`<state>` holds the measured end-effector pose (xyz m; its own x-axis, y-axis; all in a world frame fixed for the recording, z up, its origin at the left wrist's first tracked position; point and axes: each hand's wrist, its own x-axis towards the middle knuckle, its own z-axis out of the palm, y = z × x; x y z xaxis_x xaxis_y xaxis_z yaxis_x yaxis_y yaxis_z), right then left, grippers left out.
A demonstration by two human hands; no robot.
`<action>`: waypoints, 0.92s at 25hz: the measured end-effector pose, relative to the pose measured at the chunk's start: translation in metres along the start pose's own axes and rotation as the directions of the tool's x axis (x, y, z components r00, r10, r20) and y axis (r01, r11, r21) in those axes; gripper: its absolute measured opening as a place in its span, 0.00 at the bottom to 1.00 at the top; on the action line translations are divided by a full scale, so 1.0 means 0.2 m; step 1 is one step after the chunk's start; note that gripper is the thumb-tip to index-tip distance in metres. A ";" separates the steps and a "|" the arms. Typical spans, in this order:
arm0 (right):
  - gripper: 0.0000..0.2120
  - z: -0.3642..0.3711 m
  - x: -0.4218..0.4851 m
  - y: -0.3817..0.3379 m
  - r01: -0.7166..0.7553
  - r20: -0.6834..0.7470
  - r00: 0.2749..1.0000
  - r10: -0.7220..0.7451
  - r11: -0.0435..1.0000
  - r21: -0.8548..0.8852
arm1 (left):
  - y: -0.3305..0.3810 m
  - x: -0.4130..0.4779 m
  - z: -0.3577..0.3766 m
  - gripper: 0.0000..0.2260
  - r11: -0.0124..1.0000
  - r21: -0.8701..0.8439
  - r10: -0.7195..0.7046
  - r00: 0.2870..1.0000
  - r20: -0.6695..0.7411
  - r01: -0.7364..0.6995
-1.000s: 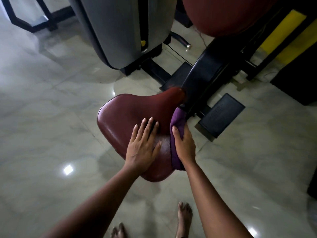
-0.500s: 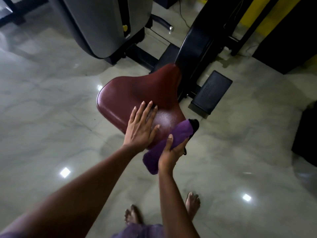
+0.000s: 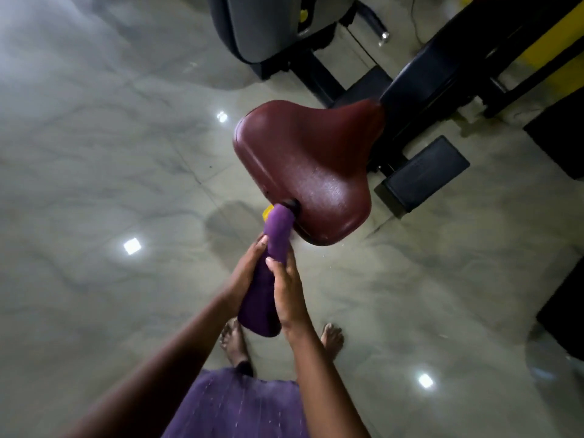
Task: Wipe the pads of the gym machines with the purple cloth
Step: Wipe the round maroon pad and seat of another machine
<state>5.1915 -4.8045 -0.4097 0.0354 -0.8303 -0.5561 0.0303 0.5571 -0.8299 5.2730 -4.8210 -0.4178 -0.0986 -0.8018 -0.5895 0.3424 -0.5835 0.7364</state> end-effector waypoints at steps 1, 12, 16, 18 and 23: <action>0.30 -0.01 0.03 -0.03 -0.005 0.126 0.992 0.009 0.999 -0.036 | 0.00 -0.04 0.03 0.20 0.961 -0.264 -0.092 0.995 -0.040 0.078; 0.29 -0.45 0.92 -0.42 0.622 0.636 0.672 -0.379 -0.178 -0.763 | -0.17 0.38 0.33 0.28 0.753 -0.633 -0.248 0.814 -0.526 -0.180; 0.28 -0.48 1.00 -0.37 0.624 0.687 0.587 -0.429 -0.300 -0.721 | -0.18 0.49 0.41 0.27 0.805 -0.567 -0.290 0.720 -0.630 -0.172; 0.28 -0.48 1.00 -0.37 0.630 0.692 0.557 -0.459 -0.309 -0.712 | -0.15 0.53 0.39 0.36 0.836 -0.527 -0.269 0.727 -0.632 -0.149; 0.28 -0.48 1.01 -0.38 0.628 0.695 0.524 -0.492 -0.328 -0.705 | 0.04 0.63 0.23 0.31 0.913 -0.387 -0.177 0.726 -0.665 -0.131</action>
<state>5.1005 -5.0149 -0.4636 0.6981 -0.7004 0.1486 -0.6924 -0.7132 -0.1089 5.2201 -4.9327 -0.4704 0.4889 -0.3924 -0.7791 0.6867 -0.3776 0.6212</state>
